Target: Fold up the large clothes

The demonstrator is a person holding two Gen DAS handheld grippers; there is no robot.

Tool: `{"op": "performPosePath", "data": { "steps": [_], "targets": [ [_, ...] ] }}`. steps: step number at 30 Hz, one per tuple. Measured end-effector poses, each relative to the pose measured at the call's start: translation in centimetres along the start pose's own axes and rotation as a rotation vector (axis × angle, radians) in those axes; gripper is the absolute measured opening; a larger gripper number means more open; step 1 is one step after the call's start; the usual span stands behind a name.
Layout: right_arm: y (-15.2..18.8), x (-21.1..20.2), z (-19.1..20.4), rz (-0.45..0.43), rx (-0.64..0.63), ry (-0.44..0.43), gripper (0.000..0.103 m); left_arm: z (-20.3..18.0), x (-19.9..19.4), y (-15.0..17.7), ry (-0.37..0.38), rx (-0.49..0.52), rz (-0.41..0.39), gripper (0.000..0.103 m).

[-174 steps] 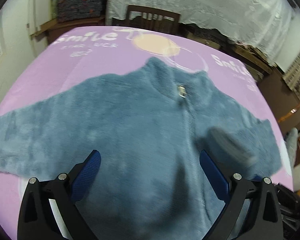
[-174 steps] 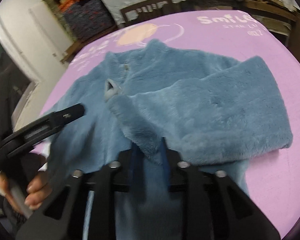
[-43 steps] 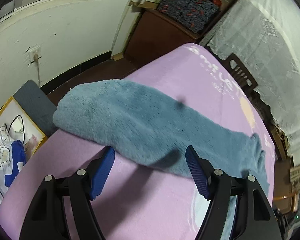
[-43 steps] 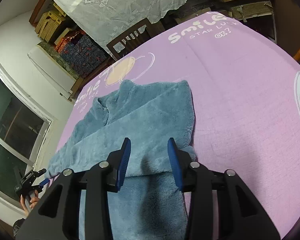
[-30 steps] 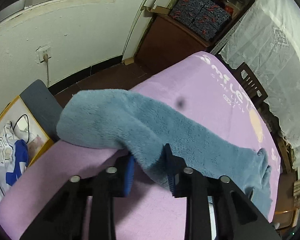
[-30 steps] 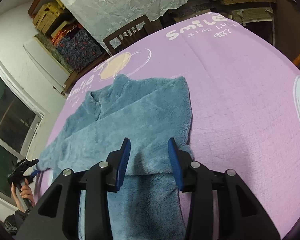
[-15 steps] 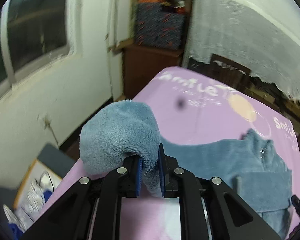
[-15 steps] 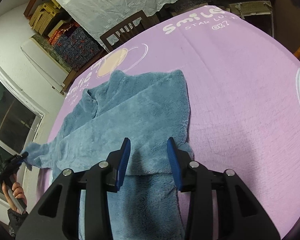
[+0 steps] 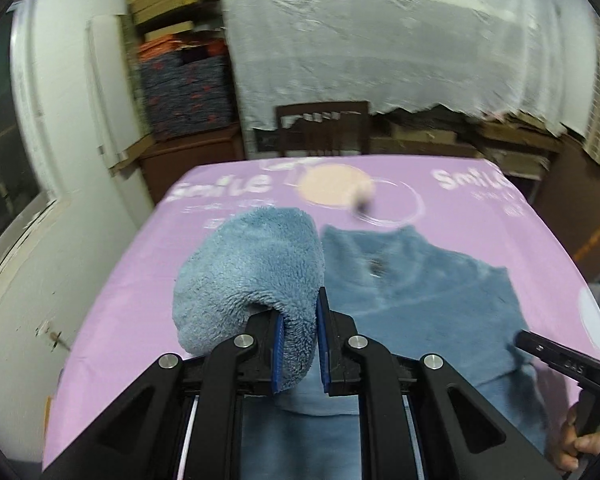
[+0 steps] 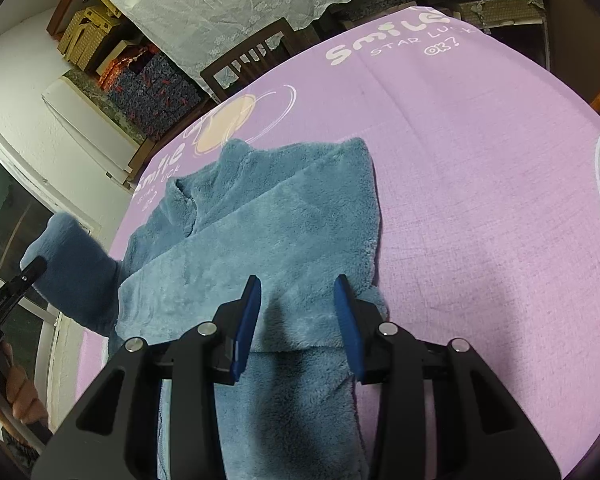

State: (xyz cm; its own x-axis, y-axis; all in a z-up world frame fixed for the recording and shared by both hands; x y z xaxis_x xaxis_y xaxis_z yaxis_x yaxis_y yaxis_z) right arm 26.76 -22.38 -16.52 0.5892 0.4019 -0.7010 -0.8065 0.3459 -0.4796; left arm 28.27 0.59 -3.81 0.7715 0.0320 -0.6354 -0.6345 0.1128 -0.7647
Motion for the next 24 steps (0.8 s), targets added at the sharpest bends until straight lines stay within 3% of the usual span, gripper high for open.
{"op": "performPosePath", "data": {
  "steps": [6, 12, 17, 18, 21, 24],
  "targets": [
    [0.0, -0.1, 0.0, 0.003, 0.009, -0.008, 0.038, -4.7, 4.1, 3.2, 0.034, 0.048, 0.087, 0.014],
    [0.0, -0.1, -0.1, 0.008, 0.017, -0.016, 0.039, -6.3, 7.2, 7.0, 0.041, 0.095, 0.182, 0.014],
    [0.0, -0.1, -0.1, 0.010, 0.018, -0.020, 0.039, -6.6, 7.9, 8.2, 0.031, 0.132, 0.200, 0.021],
    [0.0, -0.1, -0.1, 0.010, 0.019, -0.021, 0.039, -6.5, 7.6, 8.4, 0.033, 0.139, 0.206, 0.029],
    [-0.1, -0.1, -0.1, 0.011, 0.019, -0.022, 0.039, -6.0, 5.7, 8.3, 0.056, 0.147, 0.201, 0.067],
    [-0.1, -0.1, -0.1, 0.012, 0.020, -0.028, 0.039, -4.5, 2.5, 6.9, 0.053, 0.168, 0.111, 0.082]
  ]
}}
Point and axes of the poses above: each gripper's, at about its wrist camera, not at the fingertips, and x roughly the way its jaws point, z to its left, y to its underside, the point moved 10 cm from there along x, roughly the way its jaws point, and after that the axes turned 2 degrees about x, right-handed, at the moved point
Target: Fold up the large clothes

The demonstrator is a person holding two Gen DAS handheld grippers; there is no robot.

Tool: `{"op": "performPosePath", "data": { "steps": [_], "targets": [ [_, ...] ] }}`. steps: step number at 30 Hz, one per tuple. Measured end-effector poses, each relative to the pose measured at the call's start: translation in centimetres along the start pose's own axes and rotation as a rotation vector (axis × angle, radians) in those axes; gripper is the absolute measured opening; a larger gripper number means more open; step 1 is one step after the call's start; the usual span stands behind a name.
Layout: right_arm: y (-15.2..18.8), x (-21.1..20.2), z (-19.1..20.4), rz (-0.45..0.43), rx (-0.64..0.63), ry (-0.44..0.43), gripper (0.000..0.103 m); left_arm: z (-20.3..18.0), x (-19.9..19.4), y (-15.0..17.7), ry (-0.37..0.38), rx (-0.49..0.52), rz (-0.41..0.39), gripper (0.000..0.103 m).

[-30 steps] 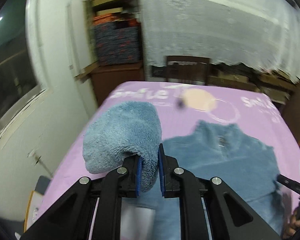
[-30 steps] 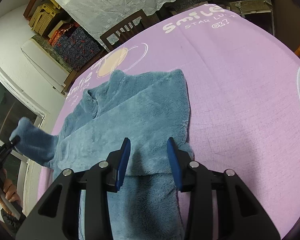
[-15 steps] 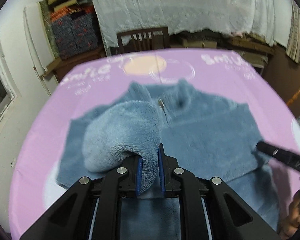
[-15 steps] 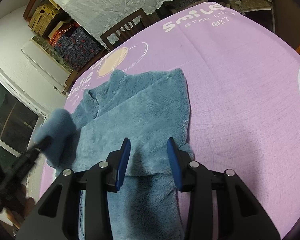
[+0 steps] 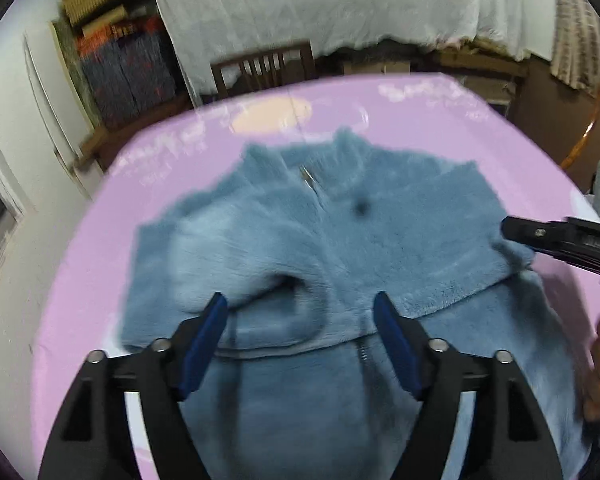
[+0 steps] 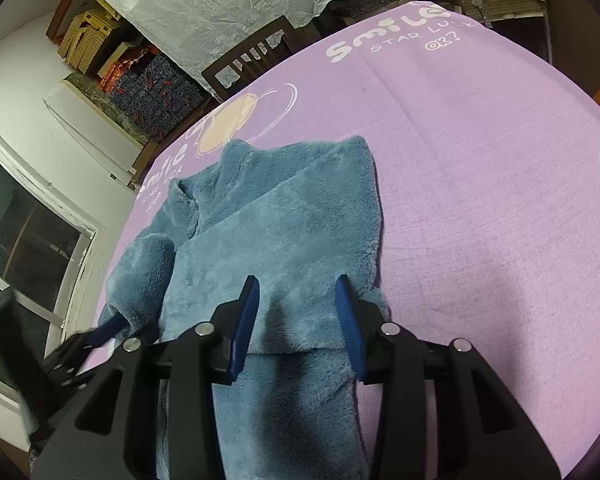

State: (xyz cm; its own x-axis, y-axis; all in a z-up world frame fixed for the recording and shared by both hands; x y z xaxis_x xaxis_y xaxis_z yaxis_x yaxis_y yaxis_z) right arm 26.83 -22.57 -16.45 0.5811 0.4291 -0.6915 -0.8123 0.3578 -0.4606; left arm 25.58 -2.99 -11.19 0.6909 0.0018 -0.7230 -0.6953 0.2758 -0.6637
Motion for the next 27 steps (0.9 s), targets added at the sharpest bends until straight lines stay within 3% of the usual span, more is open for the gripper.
{"op": "performPosePath", "data": {
  "steps": [3, 5, 7, 10, 13, 16, 20, 23, 27],
  "targets": [
    [-0.1, -0.1, 0.1, -0.007, -0.003, -0.009, 0.041, 4.5, -2.7, -0.5, -0.065, -0.053, -0.086, 0.092],
    [-0.2, -0.4, 0.5, -0.021, -0.022, -0.012, 0.044, 7.7, -2.9, -0.6, -0.120, -0.113, -0.099, 0.093],
    [-0.2, -0.8, 1.2, -0.043, -0.061, -0.009, 0.045, 12.0, -1.4, 0.1, -0.155, -0.226, -0.066, 0.093],
    [-0.1, -1.3, 2.8, -0.076, -0.137, -0.014, 0.045, 15.4, 1.3, 1.7, -0.149, -0.337, 0.006, 0.092],
    [0.4, -2.0, 5.6, -0.121, -0.241, -0.006, 0.047, 16.8, 3.9, 3.5, -0.181, -0.327, 0.067, 0.090],
    [1.7, -1.8, 10.5, -0.118, -0.386, -0.021, 0.052, 17.0, 5.9, 4.7, -0.189, -0.298, 0.119, 0.090],
    [4.2, 1.1, 17.3, -0.081, -0.632, 0.039, 0.055, 17.7, 7.1, 5.6, -0.166, -0.301, 0.139, 0.092],
    [6.3, 4.0, 21.6, -0.095, -0.888, 0.163, 0.062, 18.2, 7.3, 6.2, -0.122, -0.346, 0.158, 0.092],
    [8.6, 7.9, 24.0, -0.104, -1.154, 0.311, 0.062, 18.5, 7.8, 6.6, -0.067, -0.398, 0.186, 0.096]
  ]
}}
Point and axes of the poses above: each gripper's, at about its wrist camera, not at the fingertips, and x roughly the way its jaws point, z to its left, y to its underside, the point moved 10 cm from there along x, roughly the way its jaws point, and after that the axes turned 2 degrees about x, right-handed, at the moved point
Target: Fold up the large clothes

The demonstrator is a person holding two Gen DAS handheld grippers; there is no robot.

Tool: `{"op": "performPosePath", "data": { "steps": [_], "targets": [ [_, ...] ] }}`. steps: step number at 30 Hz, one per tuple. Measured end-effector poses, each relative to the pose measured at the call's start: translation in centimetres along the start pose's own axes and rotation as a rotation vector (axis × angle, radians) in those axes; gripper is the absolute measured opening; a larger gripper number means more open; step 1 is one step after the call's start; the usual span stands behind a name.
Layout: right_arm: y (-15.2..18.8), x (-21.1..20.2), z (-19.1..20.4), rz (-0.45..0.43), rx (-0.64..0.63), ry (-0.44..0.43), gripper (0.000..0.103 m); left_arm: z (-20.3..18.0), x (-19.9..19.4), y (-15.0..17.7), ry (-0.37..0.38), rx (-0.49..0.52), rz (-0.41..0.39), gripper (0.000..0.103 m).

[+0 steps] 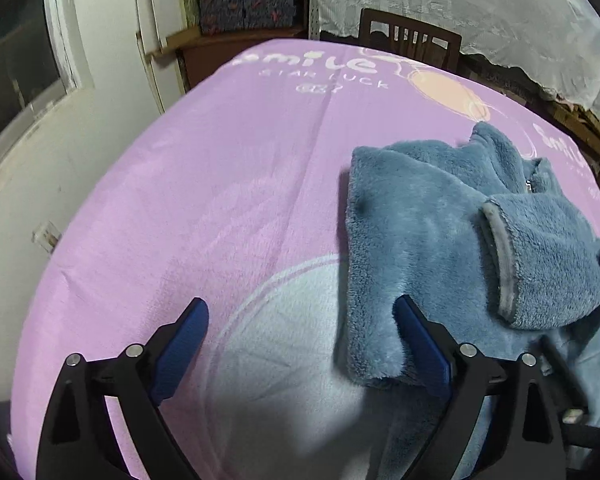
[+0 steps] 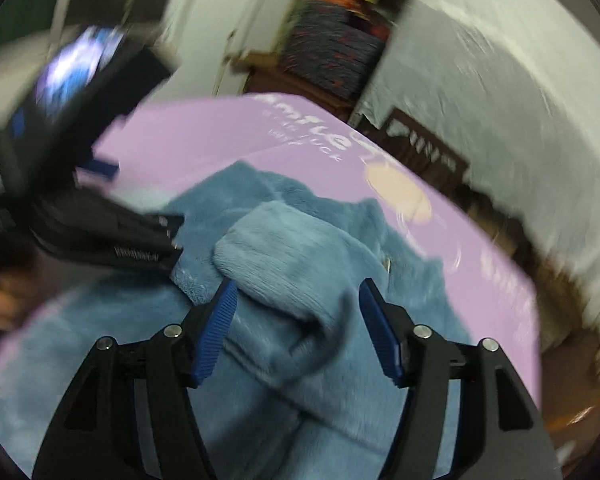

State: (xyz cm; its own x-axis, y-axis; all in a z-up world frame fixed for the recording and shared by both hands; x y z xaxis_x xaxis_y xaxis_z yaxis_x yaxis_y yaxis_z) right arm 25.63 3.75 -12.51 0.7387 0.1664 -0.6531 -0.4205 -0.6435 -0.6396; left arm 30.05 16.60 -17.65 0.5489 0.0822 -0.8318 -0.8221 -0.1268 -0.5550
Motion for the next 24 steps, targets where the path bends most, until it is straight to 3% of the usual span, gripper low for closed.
{"op": "performPosePath", "data": {
  "steps": [4, 6, 10, 13, 14, 15, 17, 20, 24],
  "targets": [
    [0.2, 2.0, 0.8, 0.036, -0.100, 0.054, 0.057, -0.1, 0.1, 0.0, -0.002, -0.006, 0.004, 0.097],
    [0.4, 2.2, -0.3, 0.053, -0.031, 0.024, 0.019, -0.3, -0.2, 0.0, -0.027, 0.015, -0.010, 0.097],
    [0.9, 0.8, -5.0, 0.039, 0.257, -0.065, 0.018, -0.8, -0.8, 0.0, -0.088, 0.068, -0.049, 0.096],
    [4.1, -0.4, -9.2, 0.063, 0.573, -0.197, 0.018, -1.0, -1.0, -0.1, -0.124, 0.096, -0.071, 0.096],
    [5.2, -0.4, -9.9, 0.075, 0.651, -0.236, 0.023, -1.1, -1.1, -0.2, -0.134, 0.102, -0.077, 0.096],
    [6.5, -0.2, -10.7, 0.090, 0.747, -0.294, 0.044, -1.0, -1.1, -0.1, -0.138, 0.104, -0.081, 0.096],
    [8.7, 0.2, -12.1, 0.092, 0.946, -0.410, 0.072, -1.1, -1.2, -0.1, -0.147, 0.106, -0.091, 0.096],
    [9.7, 0.6, -13.3, 0.069, 1.120, -0.530, 0.072, -1.0, -1.3, 0.0, -0.154, 0.109, -0.099, 0.097],
    [10.3, 0.6, -13.8, 0.046, 1.234, -0.587, 0.072, -1.0, -1.2, 0.0, -0.140, 0.099, -0.092, 0.097]
  ]
}}
Point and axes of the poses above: each gripper's, at about its wrist camera, not at the fingertips, and x roughly the way its jaws point, z to its left, y to its underside, the point moved 10 cm from there along x, roughly the way its jaws point, and after that the axes turned 2 degrees about x, right-handed, at the moved point
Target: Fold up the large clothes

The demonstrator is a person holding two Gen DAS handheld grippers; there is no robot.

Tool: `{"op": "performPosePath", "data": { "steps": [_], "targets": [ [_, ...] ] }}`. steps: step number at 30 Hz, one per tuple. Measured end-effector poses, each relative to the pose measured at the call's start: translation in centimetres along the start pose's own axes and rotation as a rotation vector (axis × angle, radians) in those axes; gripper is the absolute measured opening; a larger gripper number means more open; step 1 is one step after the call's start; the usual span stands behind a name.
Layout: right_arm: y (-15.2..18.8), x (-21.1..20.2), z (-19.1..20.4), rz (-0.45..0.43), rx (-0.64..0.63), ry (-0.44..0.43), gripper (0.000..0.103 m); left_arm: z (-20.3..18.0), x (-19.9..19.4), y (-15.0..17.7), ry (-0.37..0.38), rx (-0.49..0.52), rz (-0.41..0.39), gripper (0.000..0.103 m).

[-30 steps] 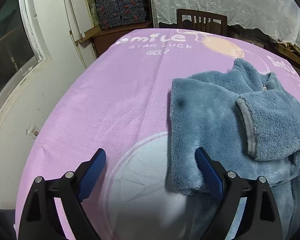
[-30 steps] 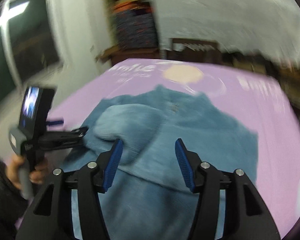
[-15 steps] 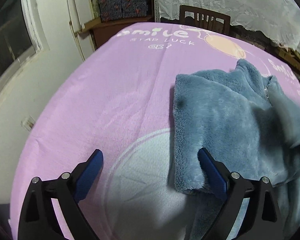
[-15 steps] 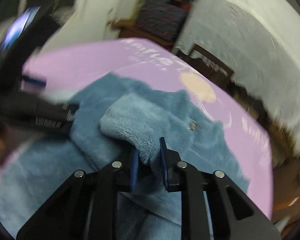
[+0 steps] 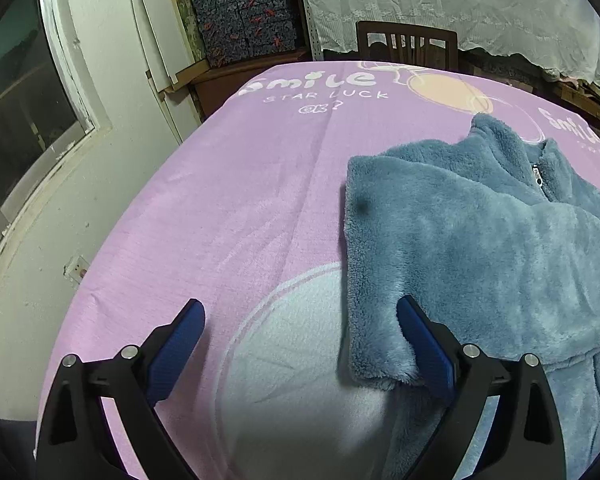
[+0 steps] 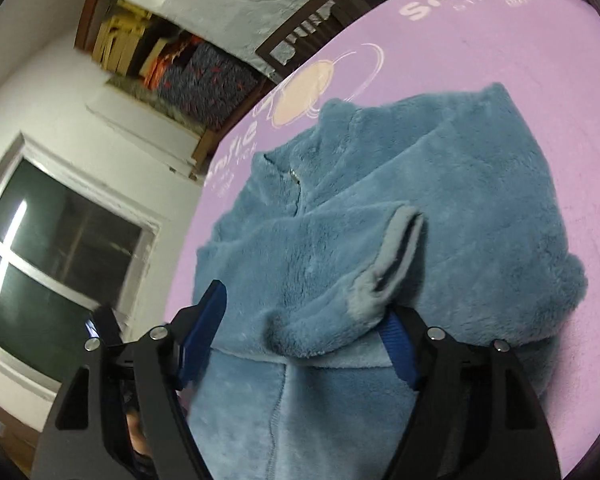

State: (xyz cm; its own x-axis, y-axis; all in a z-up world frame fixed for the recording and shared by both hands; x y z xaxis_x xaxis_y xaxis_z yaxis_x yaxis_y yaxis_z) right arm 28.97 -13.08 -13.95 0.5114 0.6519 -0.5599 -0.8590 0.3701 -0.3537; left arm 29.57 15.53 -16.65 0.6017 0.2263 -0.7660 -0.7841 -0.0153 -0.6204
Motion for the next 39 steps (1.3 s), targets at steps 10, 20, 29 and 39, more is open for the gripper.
{"op": "performPosePath", "data": {
  "steps": [10, 20, 29, 39],
  "targets": [
    [-1.6, -2.0, 2.5, -0.096, -0.181, 0.093, 0.008, 0.1, 0.2, 0.2, 0.063, -0.041, 0.027, 0.097],
    [-0.1, -1.2, -4.9, -0.030, -0.065, 0.199, 0.008, -1.0, 0.3, 0.7, 0.170, -0.060, 0.068, 0.100],
    [-2.1, -5.0, -4.3, -0.208, -0.182, 0.400, 0.035, 0.7, -2.0, -0.9, 0.178, -0.106, -0.006, 0.099],
    [0.7, -0.4, -0.4, -0.033, -0.291, 0.224, 0.035, -5.9, -1.7, -5.1, 0.469, -0.009, 0.006, 0.084]
  ]
}}
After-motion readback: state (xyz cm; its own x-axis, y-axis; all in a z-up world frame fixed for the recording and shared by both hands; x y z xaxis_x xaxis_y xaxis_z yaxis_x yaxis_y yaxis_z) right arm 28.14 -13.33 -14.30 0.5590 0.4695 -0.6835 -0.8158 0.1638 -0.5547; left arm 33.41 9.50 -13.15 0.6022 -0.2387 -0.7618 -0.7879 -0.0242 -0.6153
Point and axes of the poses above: each gripper's, at about its wrist camera, not at the fingertips, and x roughly the way its jaws point, z to its left, y to its underside, the point moved 10 cm from there along x, roughly the way its jaws point, and after that the axes turned 2 degrees about x, right-handed, at the moved point
